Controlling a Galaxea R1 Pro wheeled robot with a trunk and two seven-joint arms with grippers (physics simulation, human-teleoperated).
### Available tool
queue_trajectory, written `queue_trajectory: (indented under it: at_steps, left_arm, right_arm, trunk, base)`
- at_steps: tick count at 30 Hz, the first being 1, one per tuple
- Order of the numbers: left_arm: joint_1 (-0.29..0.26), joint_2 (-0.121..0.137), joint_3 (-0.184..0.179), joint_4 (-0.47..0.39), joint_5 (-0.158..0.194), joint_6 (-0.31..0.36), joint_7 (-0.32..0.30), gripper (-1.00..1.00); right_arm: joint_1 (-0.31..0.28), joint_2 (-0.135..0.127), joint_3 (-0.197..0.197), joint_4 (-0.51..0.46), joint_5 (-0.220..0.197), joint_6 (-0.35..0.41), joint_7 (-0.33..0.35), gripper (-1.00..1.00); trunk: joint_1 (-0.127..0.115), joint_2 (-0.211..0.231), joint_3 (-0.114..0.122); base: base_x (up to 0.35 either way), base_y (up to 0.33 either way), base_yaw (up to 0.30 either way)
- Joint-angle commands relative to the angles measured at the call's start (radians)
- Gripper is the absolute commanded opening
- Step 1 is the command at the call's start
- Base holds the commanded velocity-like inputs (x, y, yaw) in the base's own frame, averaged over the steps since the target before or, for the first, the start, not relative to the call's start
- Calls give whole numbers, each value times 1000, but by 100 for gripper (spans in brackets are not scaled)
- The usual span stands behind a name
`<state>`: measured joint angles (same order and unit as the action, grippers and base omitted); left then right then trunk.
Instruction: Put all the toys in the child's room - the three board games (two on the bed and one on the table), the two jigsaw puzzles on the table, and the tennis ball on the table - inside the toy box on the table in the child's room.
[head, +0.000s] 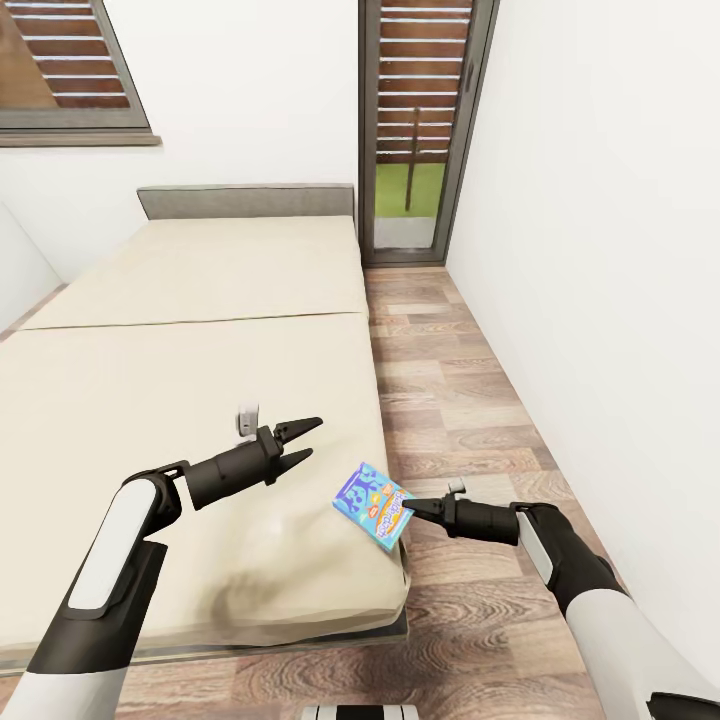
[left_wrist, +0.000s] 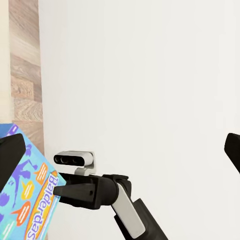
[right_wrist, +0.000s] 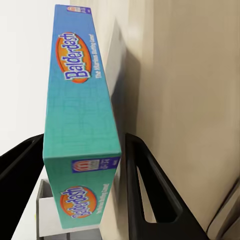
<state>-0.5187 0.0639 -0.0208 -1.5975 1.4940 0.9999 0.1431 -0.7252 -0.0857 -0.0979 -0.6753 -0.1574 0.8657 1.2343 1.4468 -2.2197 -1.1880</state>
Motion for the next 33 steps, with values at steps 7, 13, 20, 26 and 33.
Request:
queue_trajectory:
  at_steps: [7,13,20,26,33]
  left_arm:
    - [-1,1,-1,-1,10,1,10,100]
    - [0,1,-1,-1,11,1,10,100]
    - [1,0,-1,1,5,-2,9,100]
    - [2,0,-1,1,-9,-2,6,100]
    - [6,0,0,1,-20,-3,2,100]
  right_arm:
    - [0,1,0,0,0,4,1,-100]
    - [0,1,0,0,-1,4,1,-100]
    - [0,1,0,0,-1,4,1,-100]
    - [0,0,0,-6,-1,4,1,-100]
    - [0,-1,-1,-14,-1,3,1,-100]
  trunk:
    - [0,0,-1]
    - [0,0,-1]
    - [0,0,-1]
    - [0,0,-1]
    - [0,0,-1]
  base:
    - [0,0,0]
    - [0,0,0]
    - [0,0,0]
    - [0,0,0]
    - [0,0,0]
